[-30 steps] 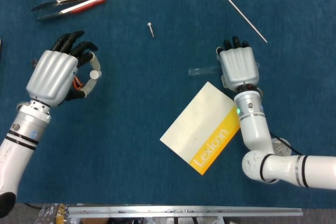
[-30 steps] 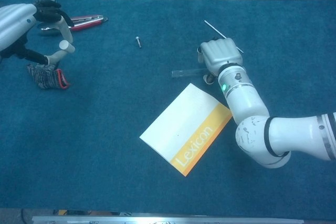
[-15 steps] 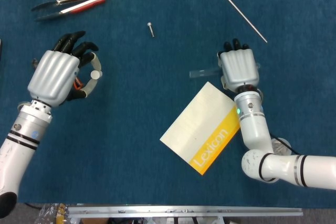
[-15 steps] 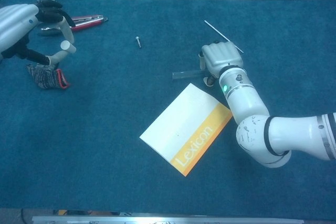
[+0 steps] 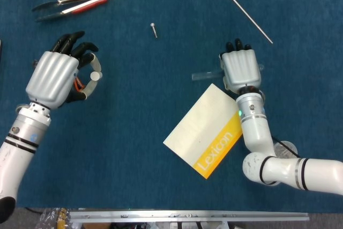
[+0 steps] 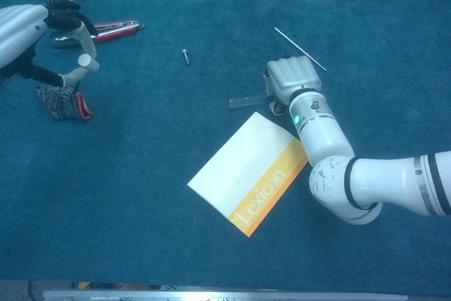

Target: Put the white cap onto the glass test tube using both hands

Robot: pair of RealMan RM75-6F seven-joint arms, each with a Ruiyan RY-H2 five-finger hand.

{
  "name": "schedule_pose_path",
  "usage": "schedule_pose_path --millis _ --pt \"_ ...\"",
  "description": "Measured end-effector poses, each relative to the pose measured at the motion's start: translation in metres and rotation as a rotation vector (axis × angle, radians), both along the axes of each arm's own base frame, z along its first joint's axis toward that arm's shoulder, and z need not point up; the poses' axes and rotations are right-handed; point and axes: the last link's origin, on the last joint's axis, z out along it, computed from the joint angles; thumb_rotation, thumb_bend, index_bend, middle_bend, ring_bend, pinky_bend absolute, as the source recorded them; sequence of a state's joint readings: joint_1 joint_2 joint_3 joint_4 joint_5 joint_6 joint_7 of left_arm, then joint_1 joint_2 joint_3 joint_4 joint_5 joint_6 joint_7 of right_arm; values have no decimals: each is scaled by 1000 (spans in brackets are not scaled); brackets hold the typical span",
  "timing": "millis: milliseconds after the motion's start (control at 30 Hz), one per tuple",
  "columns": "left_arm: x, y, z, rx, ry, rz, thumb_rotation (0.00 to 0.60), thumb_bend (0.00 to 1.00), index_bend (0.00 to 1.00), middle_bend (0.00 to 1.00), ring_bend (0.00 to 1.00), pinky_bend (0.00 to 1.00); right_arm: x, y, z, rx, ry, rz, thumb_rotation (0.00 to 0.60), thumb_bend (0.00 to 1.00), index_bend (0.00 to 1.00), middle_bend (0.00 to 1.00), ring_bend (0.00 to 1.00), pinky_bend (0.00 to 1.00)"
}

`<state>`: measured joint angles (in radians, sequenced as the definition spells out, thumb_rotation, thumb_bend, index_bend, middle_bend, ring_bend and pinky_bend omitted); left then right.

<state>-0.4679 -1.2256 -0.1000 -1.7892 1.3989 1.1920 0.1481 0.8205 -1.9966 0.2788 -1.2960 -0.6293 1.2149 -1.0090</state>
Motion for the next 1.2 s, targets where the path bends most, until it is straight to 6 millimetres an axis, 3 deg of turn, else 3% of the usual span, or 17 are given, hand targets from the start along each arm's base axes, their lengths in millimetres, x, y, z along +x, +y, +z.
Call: schedule_pose_path --millis 233,433,967,1200 --pt "-1 0 1 4 -3 3 600 382 550 279 89 95 0 -1 0 -6 -10 -5 600 398 602 267 127 287" --pt "-3 2 3 -2 -23 23 600 382 551 281 89 95 0 -4 10 -14 -68 -17 600 417 628 276 127 296" --pt "11 12 20 -5 -75 37 600 383 554 287 90 95 -10 -4 77 -28 -383 -81 600 417 654 295 143 316" --pt "23 18 24 -14 -107 50 600 385 555 290 90 95 -10 1 94 -11 -485 -74 600 418 665 303 148 318"
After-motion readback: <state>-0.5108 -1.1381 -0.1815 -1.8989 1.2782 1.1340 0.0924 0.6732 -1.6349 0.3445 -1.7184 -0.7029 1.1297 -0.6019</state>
